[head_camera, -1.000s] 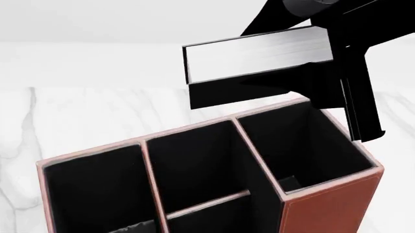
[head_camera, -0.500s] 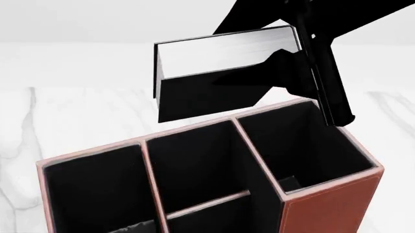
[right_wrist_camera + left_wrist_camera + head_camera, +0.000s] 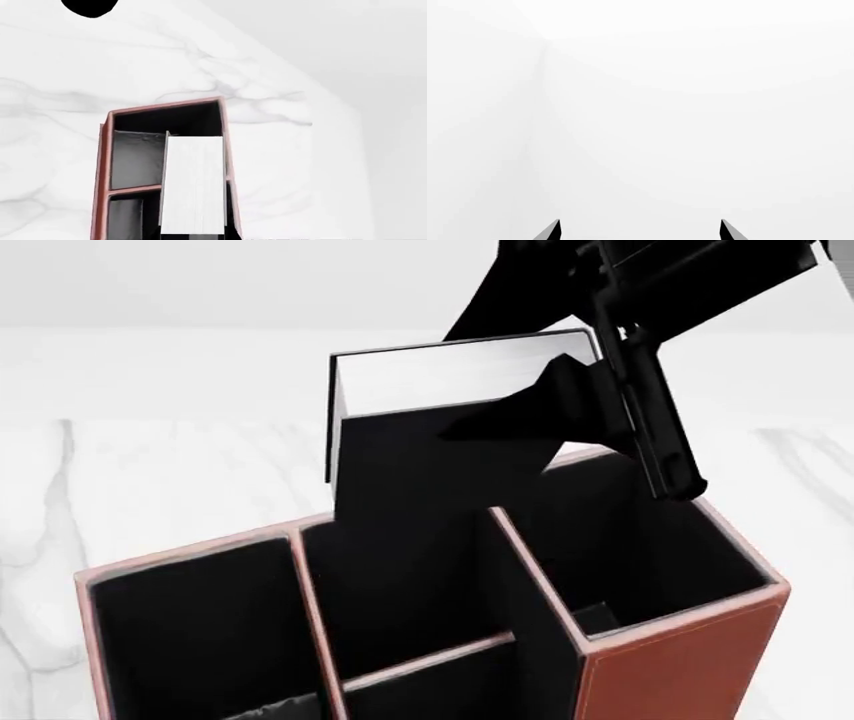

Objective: Pick up the book and place it in the front compartment of the caddy.

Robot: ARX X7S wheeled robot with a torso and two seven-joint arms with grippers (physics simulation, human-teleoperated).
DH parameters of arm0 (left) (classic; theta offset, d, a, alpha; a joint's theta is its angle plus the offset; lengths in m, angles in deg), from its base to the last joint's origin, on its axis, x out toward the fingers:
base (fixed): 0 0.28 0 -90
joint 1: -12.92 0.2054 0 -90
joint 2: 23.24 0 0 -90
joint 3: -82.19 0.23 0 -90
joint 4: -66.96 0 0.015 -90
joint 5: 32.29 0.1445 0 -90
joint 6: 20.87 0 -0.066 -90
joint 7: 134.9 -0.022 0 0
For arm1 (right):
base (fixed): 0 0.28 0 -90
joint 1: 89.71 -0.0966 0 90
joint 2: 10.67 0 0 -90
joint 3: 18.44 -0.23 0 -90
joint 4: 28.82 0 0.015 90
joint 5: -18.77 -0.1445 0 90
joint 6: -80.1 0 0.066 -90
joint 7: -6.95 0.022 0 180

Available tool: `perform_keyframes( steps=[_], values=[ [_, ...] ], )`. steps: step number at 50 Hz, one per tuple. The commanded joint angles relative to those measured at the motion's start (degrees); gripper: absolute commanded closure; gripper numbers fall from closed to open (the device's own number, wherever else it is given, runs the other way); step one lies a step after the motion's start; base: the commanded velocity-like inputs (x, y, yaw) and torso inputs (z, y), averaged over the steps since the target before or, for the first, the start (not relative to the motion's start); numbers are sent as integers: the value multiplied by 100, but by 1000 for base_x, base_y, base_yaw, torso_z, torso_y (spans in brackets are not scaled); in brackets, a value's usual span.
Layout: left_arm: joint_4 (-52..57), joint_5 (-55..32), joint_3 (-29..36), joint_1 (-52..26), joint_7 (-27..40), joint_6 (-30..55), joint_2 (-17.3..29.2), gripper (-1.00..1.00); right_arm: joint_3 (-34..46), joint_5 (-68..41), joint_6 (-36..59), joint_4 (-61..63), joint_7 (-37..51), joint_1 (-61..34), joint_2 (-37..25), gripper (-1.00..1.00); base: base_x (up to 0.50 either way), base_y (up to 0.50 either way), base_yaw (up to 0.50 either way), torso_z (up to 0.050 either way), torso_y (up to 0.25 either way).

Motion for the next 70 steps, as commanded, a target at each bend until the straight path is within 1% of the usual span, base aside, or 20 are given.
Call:
perform_keyframes(
  steps=[1,12,27,52,70],
  values=[
    [-3,-17,-1,1,17,-5,8,-100,266,-151,-240,-375,62,-70,97,100,0,0,0,0,0],
    [-1,-21,3,43,28,-36,13,-100,504,-148,-545,-808,128,9,288,100,0,0,0,0,1],
    [-27,-24,-4,53,41,-65,37,-100,769,-479,-435,-705,71,76,306,100,0,0,0,1,1],
    [-22,-52,9,62,76,-72,51,-100,1317,-817,-536,-778,114,55,267,100,0,0,0,0,1],
    [-11,-78,9,79,102,-78,64,-100,1575,-781,-895,-1327,149,212,580,100,0,0,0,1,1]
  ],
)
